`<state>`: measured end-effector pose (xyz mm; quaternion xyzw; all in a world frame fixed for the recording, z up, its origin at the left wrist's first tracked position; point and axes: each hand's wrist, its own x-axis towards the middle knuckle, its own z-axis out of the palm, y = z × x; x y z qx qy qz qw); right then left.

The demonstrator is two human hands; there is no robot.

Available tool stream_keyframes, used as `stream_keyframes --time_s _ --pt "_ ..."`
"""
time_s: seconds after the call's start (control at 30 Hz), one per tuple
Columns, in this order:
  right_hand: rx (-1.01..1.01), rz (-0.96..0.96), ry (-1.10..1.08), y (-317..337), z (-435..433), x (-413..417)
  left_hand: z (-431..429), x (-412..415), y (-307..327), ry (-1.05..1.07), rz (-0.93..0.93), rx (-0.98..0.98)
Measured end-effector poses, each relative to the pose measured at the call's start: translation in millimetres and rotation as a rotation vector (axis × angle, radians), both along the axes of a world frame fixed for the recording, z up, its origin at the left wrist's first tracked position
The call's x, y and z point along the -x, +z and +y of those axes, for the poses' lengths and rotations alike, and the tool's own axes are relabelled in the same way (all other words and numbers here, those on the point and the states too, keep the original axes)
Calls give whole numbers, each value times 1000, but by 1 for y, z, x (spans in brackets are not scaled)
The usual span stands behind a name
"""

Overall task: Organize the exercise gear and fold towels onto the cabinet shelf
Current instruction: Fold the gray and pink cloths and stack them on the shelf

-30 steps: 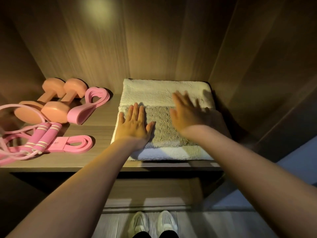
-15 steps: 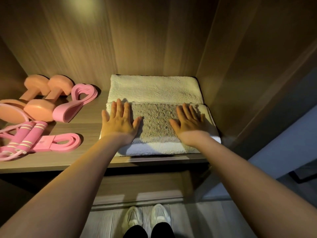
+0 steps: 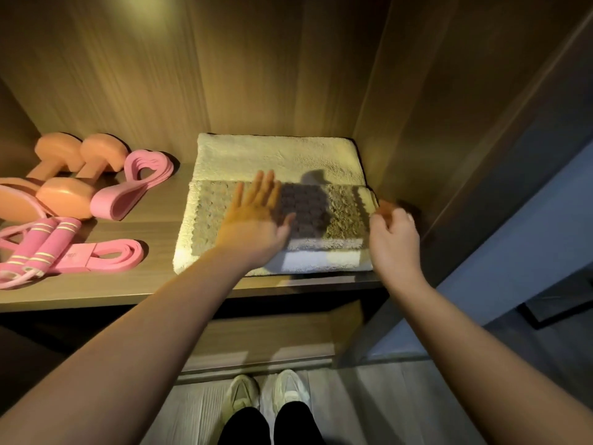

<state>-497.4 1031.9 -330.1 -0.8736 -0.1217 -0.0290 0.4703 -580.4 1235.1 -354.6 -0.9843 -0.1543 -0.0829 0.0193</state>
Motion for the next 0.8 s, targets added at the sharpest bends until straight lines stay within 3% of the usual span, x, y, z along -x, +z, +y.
stream_keyframes --time_s 0.07,0.2,0.37,0.53,0.67,0.73,0.8 --pt "-178 209 -63 -3 -10 11 -16 -6 -8 -51 32 93" --pt "-755 783 -193 -11 -16 21 -19 -7 -23 -20 35 103" --pt "-1018 1013 -187 -9 3 21 -19 -6 -25 -35 33 119" --pt "-897 974 -188 -3 30 14 -15 -7 -27 -49 32 143" --pt "-694 744 -250 -2 40 9 -13 -7 -18 -82 98 228" --pt "-559 562 -192 2 40 12 -10 -8 -1 -77 111 437" --pt "-464 380 -62 8 41 18 -3 -10 22 26 -80 895"
